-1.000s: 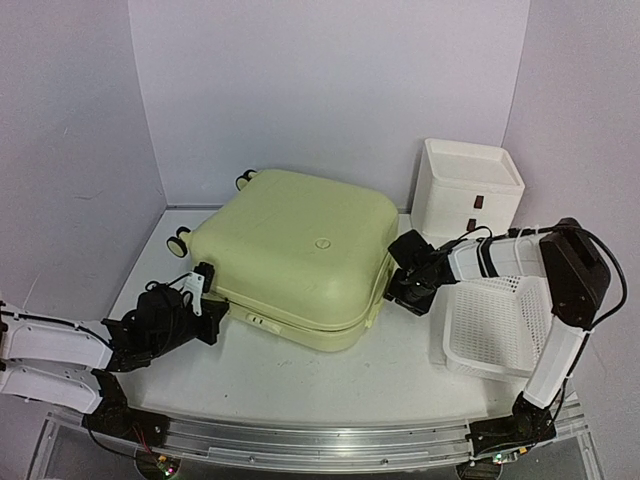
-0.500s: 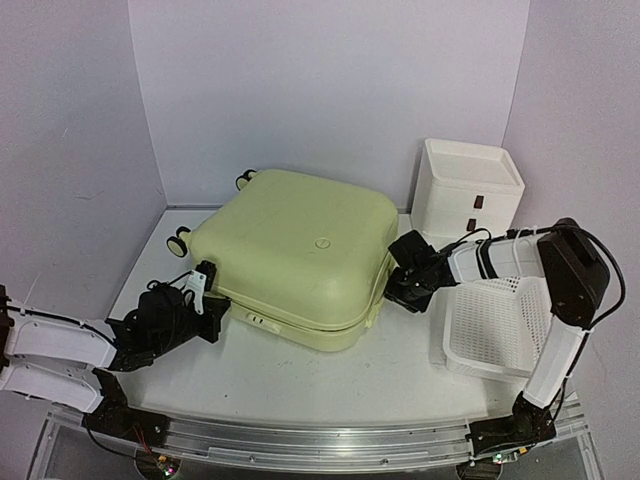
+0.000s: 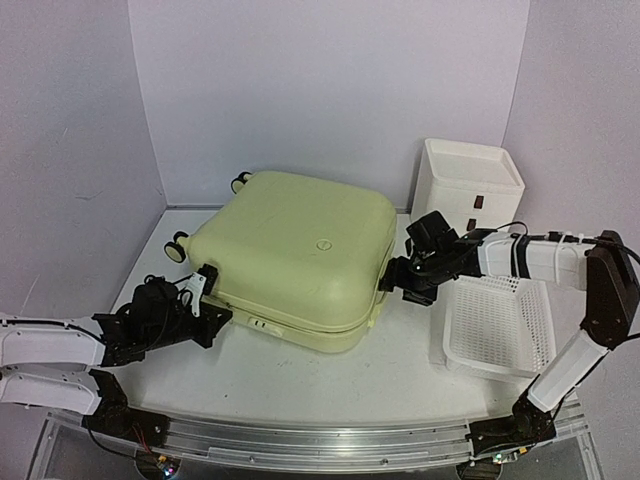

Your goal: Open, take out, and arrange the luggage

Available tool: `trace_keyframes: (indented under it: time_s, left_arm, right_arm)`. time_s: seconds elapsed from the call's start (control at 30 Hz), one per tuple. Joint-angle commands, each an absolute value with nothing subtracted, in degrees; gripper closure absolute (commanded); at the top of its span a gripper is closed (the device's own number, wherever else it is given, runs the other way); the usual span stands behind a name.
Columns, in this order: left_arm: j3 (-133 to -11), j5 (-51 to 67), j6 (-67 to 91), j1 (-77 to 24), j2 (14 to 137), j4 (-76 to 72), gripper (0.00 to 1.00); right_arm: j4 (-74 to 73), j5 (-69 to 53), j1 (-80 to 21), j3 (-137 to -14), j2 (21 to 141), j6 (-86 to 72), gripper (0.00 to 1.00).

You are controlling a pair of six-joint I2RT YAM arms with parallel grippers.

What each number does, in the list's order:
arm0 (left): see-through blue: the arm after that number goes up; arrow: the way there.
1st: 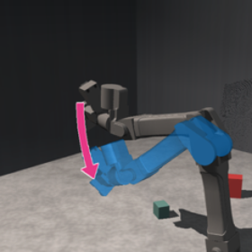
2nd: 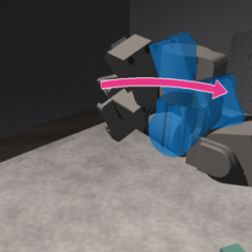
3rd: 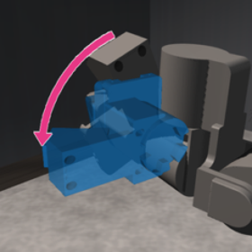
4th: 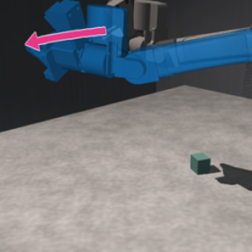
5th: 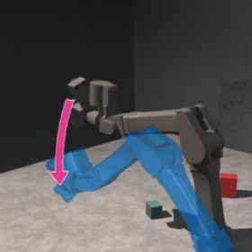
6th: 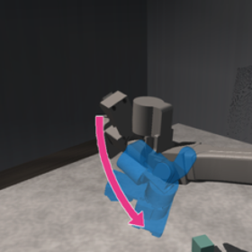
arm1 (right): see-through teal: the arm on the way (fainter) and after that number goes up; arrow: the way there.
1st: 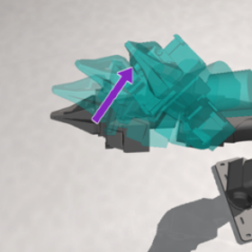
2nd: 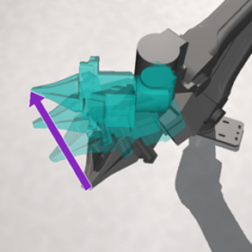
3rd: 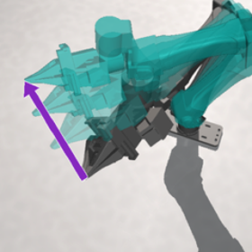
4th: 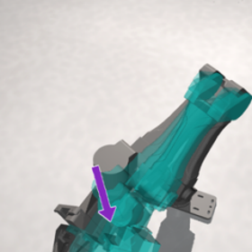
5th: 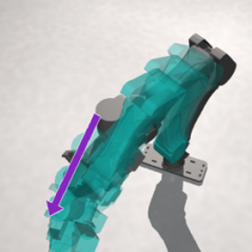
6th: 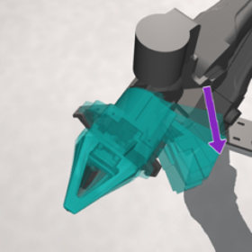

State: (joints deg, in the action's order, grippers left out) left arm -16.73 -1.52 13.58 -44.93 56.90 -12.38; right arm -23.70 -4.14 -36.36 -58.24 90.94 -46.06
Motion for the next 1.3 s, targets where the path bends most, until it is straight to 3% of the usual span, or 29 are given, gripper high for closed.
trace_keyframes:
  time_s: [0.0, 0.07, 0.23, 0.47, 0.57, 0.73, 1.27]
  left_arm:
    - [-18.50, 1.34, 15.72, -45.44, 56.13, -11.05, 0.91]
    - [-18.00, -2.75, 16.15, -45.44, 55.74, -11.27, 0.82]
    - [-15.68, -5.70, 14.36, -45.44, 54.28, -16.48, 0.75]
    - [-10.18, -10.01, 13.12, -45.44, 54.53, -26.90, 0.50]
    - [-8.59, -9.27, 13.04, -45.41, 56.28, -32.20, 0.46]
    - [-6.25, -7.35, 9.79, -45.44, 61.98, -45.18, 0.47]
    - [-5.18, -8.41, 3.98, -45.45, 79.13, -67.78, 0.66]
  right_arm:
    - [-23.16, -10.70, -37.02, -60.40, 89.24, -42.88, 0.30]
    - [-23.46, -10.56, -37.38, -60.19, 88.62, -42.07, 0.30]
    - [-23.47, -10.03, -37.53, -59.21, 87.33, -41.58, 0.30]
    - [-23.03, -10.45, -37.70, -59.11, 86.61, -41.16, 0.30]
    - [-22.87, -10.08, -37.89, -58.45, 85.70, -41.06, 0.31]
    - [-22.08, -10.11, -38.05, -57.49, 84.91, -41.24, 0.31]
    - [-21.62, -10.22, -38.41, -56.79, 83.03, -41.37, 0.32]
